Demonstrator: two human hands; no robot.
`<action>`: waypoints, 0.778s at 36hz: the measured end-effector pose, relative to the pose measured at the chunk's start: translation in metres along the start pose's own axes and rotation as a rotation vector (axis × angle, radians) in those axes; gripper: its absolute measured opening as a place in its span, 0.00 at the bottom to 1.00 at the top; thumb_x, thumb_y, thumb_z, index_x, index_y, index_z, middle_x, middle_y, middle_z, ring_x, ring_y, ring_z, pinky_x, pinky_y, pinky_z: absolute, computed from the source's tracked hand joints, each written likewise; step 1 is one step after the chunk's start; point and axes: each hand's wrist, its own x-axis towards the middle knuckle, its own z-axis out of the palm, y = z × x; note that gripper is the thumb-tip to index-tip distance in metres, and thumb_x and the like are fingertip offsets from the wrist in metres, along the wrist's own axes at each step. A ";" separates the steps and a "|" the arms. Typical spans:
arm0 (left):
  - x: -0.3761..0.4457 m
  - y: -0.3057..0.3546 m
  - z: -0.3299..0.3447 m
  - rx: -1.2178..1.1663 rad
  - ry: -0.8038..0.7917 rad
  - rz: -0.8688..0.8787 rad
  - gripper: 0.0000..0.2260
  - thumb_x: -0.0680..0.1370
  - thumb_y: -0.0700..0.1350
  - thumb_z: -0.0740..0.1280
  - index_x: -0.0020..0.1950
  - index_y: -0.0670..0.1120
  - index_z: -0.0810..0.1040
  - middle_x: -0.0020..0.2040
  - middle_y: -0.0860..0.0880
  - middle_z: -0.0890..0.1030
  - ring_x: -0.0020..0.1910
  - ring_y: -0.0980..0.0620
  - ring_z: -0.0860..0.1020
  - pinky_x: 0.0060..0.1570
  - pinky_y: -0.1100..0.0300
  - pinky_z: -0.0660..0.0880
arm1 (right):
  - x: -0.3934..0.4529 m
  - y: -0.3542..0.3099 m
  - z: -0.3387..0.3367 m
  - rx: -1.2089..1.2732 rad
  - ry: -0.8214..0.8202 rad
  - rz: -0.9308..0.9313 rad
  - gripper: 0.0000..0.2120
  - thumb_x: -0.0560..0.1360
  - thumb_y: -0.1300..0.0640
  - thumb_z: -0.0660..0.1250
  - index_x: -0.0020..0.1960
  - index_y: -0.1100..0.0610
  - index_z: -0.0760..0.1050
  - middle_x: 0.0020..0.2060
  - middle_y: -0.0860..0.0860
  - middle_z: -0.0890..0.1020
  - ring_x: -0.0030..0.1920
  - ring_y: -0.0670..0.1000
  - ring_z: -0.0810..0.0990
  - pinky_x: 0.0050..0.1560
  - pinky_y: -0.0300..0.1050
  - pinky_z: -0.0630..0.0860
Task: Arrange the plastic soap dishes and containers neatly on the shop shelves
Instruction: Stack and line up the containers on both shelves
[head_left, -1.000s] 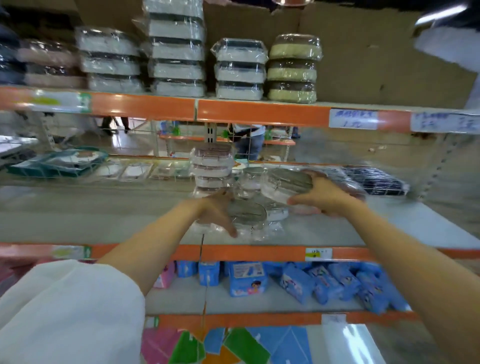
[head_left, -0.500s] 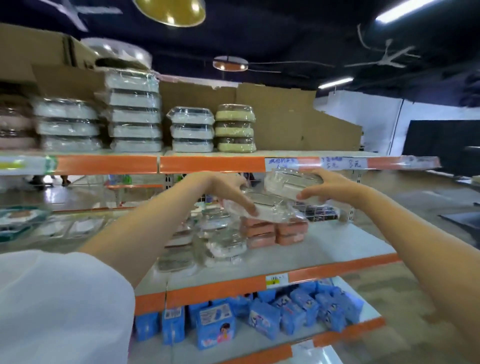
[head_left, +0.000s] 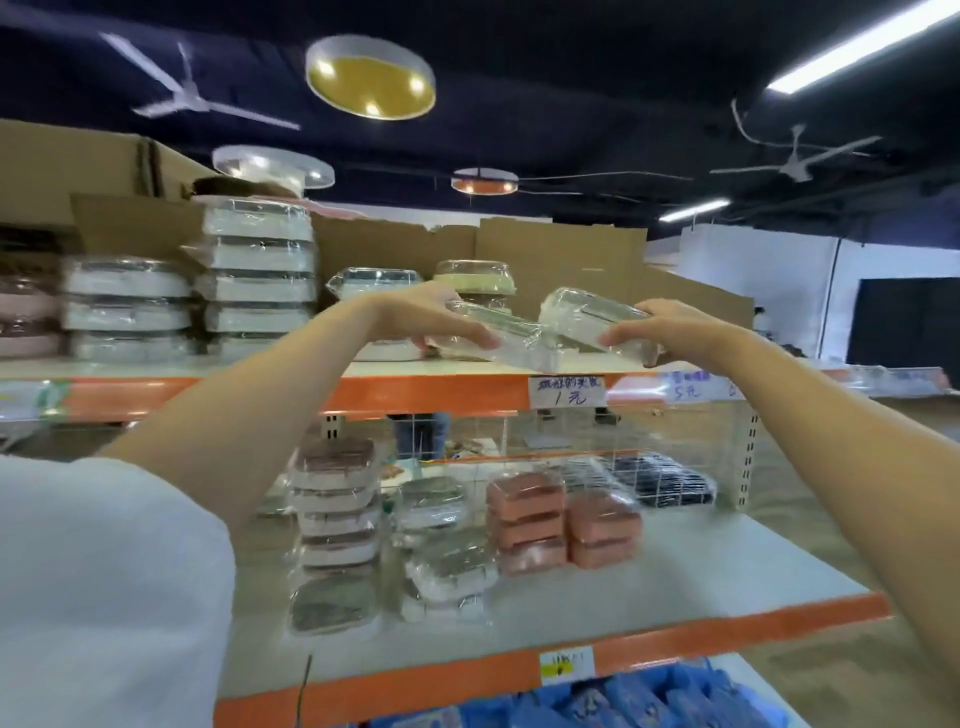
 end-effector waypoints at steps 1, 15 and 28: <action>0.007 0.000 -0.001 -0.013 0.014 -0.014 0.27 0.69 0.63 0.71 0.60 0.50 0.70 0.45 0.51 0.72 0.41 0.59 0.72 0.41 0.63 0.72 | 0.010 0.006 -0.003 -0.001 0.001 0.002 0.35 0.63 0.38 0.74 0.62 0.58 0.72 0.53 0.54 0.79 0.46 0.50 0.78 0.41 0.40 0.74; 0.155 0.012 0.019 -0.046 0.250 -0.141 0.30 0.71 0.58 0.71 0.67 0.44 0.67 0.52 0.52 0.71 0.48 0.58 0.70 0.44 0.67 0.69 | 0.180 0.080 -0.037 -0.199 -0.111 -0.072 0.49 0.64 0.39 0.76 0.74 0.62 0.60 0.69 0.56 0.67 0.64 0.55 0.70 0.61 0.49 0.71; 0.214 0.004 0.040 -0.088 0.381 -0.225 0.28 0.69 0.62 0.71 0.62 0.50 0.70 0.53 0.56 0.69 0.49 0.59 0.68 0.49 0.65 0.65 | 0.255 0.120 -0.009 -0.266 -0.303 -0.068 0.48 0.67 0.38 0.73 0.77 0.58 0.56 0.75 0.53 0.63 0.72 0.54 0.64 0.71 0.50 0.63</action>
